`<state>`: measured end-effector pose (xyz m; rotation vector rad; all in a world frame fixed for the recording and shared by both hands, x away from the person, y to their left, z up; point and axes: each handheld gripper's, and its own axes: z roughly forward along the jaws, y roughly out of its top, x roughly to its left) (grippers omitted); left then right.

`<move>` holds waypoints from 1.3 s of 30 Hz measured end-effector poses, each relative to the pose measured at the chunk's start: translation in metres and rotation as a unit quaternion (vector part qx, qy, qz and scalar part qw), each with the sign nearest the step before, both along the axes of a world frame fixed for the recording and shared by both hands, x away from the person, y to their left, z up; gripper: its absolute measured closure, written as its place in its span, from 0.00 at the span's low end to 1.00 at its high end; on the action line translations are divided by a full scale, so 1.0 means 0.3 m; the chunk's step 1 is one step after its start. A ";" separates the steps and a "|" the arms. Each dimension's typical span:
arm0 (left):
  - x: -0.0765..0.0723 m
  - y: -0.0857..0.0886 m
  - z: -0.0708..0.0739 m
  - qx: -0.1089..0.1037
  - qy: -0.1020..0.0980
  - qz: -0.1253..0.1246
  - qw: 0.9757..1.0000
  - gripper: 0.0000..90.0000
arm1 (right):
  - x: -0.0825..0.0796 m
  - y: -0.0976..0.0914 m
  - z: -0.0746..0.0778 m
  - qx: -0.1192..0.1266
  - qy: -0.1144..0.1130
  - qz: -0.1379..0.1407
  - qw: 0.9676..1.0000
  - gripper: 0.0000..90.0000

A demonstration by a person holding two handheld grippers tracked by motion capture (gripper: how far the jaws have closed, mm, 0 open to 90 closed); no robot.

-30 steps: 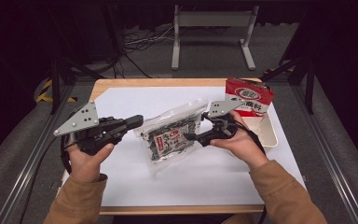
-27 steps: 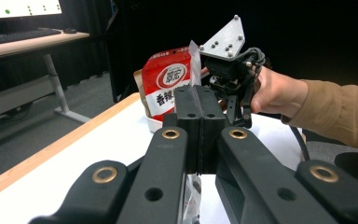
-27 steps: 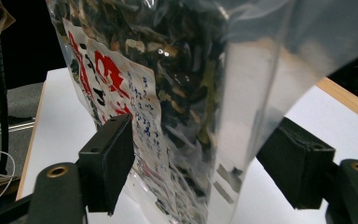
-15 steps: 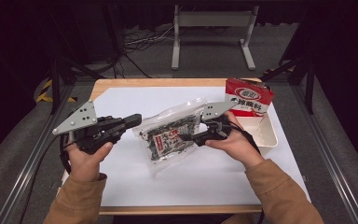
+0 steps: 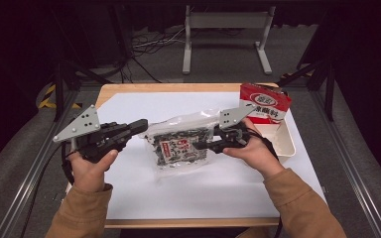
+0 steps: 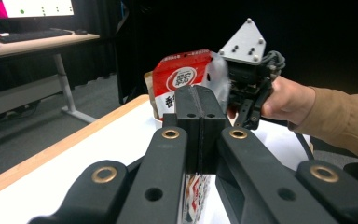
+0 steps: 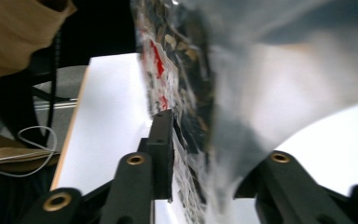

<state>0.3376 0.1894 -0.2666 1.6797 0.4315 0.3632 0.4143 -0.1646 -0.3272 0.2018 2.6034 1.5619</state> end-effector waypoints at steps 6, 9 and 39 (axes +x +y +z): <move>0.005 0.011 -0.003 -0.007 0.003 0.005 1.000 1.00 | -0.017 0.002 0.006 -0.002 0.004 0.031 1.000 0.83; 0.008 0.016 -0.005 -0.009 0.006 0.003 1.000 1.00 | -0.028 0.001 0.012 -0.004 0.005 0.040 0.999 0.84; 0.037 0.026 -0.050 0.025 0.037 0.014 0.999 0.49 | -0.098 -0.249 0.171 0.023 0.008 -0.037 0.999 0.84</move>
